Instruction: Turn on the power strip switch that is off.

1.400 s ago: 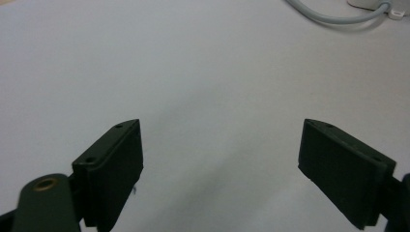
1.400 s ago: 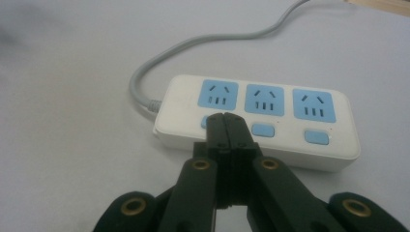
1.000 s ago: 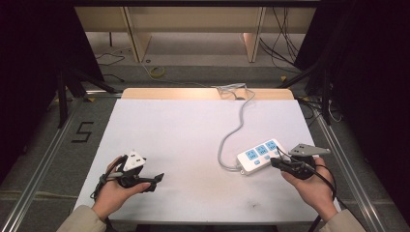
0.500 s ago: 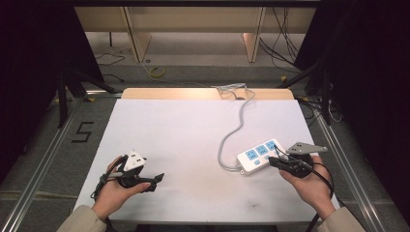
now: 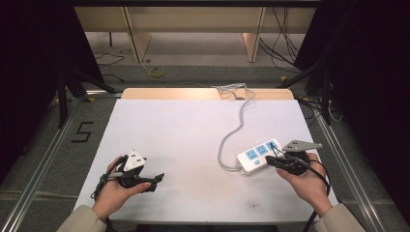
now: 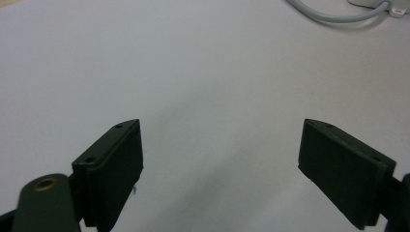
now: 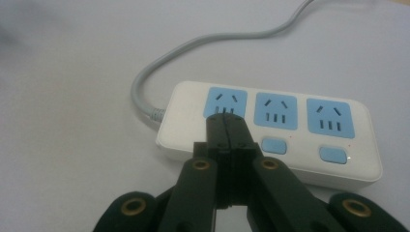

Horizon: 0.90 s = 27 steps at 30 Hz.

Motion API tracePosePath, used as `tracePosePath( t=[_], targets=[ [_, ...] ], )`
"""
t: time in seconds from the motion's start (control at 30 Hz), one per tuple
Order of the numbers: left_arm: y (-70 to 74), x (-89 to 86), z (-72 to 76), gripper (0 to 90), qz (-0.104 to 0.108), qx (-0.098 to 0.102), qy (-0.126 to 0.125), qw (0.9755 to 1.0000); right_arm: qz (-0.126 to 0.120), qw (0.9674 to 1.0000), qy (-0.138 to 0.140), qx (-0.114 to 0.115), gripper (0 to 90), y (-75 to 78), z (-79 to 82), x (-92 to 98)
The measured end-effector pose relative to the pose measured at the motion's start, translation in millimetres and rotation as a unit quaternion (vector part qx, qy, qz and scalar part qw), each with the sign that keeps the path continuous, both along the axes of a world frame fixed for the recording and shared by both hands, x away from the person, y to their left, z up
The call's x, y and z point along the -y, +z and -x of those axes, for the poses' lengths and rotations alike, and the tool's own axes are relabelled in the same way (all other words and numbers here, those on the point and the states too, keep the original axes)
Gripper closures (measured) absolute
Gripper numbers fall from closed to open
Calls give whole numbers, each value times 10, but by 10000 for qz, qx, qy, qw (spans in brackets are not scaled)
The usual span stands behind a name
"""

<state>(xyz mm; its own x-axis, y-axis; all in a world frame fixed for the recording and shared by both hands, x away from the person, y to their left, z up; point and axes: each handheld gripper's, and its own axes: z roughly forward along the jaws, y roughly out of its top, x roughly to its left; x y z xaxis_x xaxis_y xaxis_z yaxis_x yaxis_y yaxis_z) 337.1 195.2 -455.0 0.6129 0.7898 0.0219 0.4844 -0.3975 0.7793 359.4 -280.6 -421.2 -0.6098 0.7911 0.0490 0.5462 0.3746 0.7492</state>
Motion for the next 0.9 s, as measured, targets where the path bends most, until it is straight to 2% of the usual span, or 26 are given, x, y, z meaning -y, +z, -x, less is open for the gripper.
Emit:
tracePosePath(
  t=[0.9],
  targets=[
    [0, 5, 0, 156, 21, 12, 8, 10000, 49, 9999, 62, -96, 900, -2, -134, -104]
  ],
)
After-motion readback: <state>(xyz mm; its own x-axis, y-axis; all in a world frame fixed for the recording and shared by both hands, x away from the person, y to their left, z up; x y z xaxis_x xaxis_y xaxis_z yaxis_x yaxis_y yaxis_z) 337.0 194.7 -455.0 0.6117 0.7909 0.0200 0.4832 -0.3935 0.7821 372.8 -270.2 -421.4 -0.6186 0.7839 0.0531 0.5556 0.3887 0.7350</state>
